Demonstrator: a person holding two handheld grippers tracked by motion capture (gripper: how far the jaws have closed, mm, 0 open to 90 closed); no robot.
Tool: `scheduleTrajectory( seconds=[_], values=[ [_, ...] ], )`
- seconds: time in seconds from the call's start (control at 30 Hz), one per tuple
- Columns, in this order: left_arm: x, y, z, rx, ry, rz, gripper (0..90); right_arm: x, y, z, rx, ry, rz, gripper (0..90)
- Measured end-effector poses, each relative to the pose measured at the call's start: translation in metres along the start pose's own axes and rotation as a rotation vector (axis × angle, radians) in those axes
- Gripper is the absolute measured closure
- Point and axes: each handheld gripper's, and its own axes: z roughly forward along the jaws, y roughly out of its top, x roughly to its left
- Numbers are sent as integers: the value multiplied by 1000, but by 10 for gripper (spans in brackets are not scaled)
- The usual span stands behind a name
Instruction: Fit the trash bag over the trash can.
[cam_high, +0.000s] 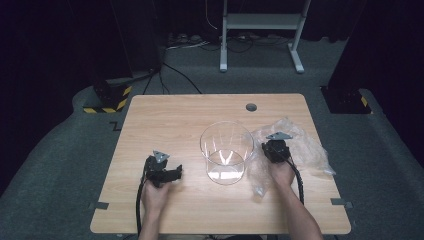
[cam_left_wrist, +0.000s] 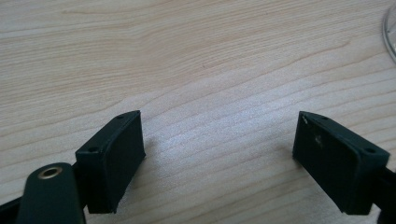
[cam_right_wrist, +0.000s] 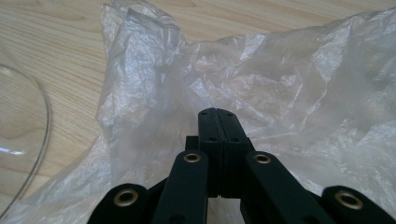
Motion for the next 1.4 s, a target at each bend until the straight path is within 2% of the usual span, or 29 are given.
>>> scheduleTrajectory(
  seconds=[0.13, 0.2, 0.3, 0.37, 0.43, 0.77, 0.87, 1.07, 1.17, 1.4],
  values=[
    [0, 0, 0, 0, 0, 0, 165, -3, 0, -10, -23, 24, 14, 898],
    [0, 0, 0, 0, 0, 0, 165, -2, 0, -17, -32, 40, -6, 898],
    [0, 0, 0, 0, 0, 0, 165, -2, 0, -20, -32, 51, -5, 898],
    [0, 0, 0, 0, 0, 1, 165, -5, 0, -23, -34, 55, 2, 898],
    [0, 0, 0, 0, 0, 0, 165, -9, 1, -28, -47, 66, 29, 898],
    [0, 0, 0, 0, 0, 0, 165, -13, 2, -45, -55, 80, 21, 898],
    [0, 0, 0, 0, 0, 0, 165, -16, 1, -49, -63, 86, 43, 898],
    [0, 0, 0, 0, 0, 1, 165, -15, -1, -62, -83, 104, 40, 898],
    [0, 0, 0, 0, 0, 0, 165, -17, 0, -67, -107, 106, 44, 898],
    [0, 0, 0, 0, 0, 0, 165, -18, 5, -77, -110, 116, 35, 898]
  ],
)
